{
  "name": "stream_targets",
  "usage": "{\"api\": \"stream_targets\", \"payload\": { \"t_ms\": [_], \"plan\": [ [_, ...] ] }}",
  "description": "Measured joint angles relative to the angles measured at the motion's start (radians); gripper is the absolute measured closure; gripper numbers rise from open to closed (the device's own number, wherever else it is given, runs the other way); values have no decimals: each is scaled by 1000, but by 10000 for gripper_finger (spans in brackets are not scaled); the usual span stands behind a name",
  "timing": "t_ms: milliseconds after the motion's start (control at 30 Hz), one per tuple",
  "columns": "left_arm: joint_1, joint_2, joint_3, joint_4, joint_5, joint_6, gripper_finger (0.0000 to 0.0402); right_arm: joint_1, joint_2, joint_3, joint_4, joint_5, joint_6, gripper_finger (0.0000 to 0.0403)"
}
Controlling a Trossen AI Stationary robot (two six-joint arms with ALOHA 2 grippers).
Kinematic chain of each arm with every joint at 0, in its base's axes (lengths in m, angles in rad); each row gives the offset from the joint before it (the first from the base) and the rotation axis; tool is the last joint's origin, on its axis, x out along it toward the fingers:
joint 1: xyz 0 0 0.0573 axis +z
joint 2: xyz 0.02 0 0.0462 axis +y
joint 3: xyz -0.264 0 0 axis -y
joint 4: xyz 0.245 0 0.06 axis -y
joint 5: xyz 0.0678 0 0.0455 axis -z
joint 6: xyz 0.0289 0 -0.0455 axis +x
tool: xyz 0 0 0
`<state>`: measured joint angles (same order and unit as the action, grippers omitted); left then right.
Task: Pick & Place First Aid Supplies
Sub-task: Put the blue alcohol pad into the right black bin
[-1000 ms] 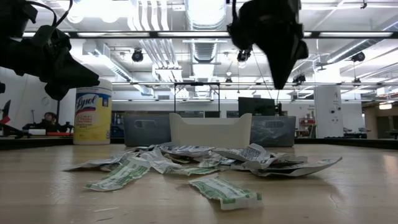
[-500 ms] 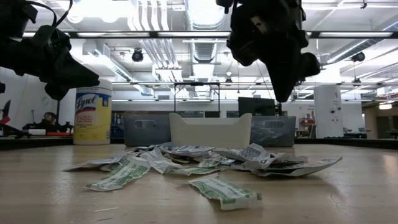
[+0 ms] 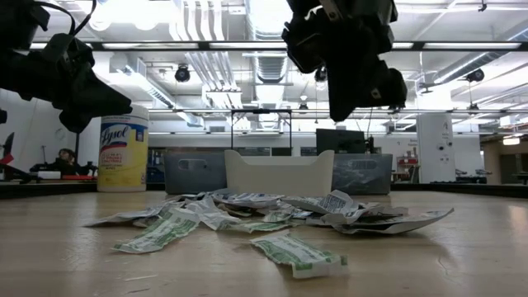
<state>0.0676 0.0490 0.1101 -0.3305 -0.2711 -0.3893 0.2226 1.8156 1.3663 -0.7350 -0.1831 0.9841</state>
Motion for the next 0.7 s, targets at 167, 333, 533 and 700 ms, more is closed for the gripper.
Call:
{"api": "stream_targets", "payload": {
  "t_ms": [167,333,533,700],
  "plan": [
    [0,0,0,0,0,0,307,0,0,0,-9,0,0,394],
    [0,0,0,0,0,0,307,0,0,0,-9,0,0,394],
    [0,0,0,0,0,0,307,-8,0,0,-10,2,62,394],
    [0,0,0,0,0,0,307,-7,0,0,-7,19,191,394]
  ]
}}
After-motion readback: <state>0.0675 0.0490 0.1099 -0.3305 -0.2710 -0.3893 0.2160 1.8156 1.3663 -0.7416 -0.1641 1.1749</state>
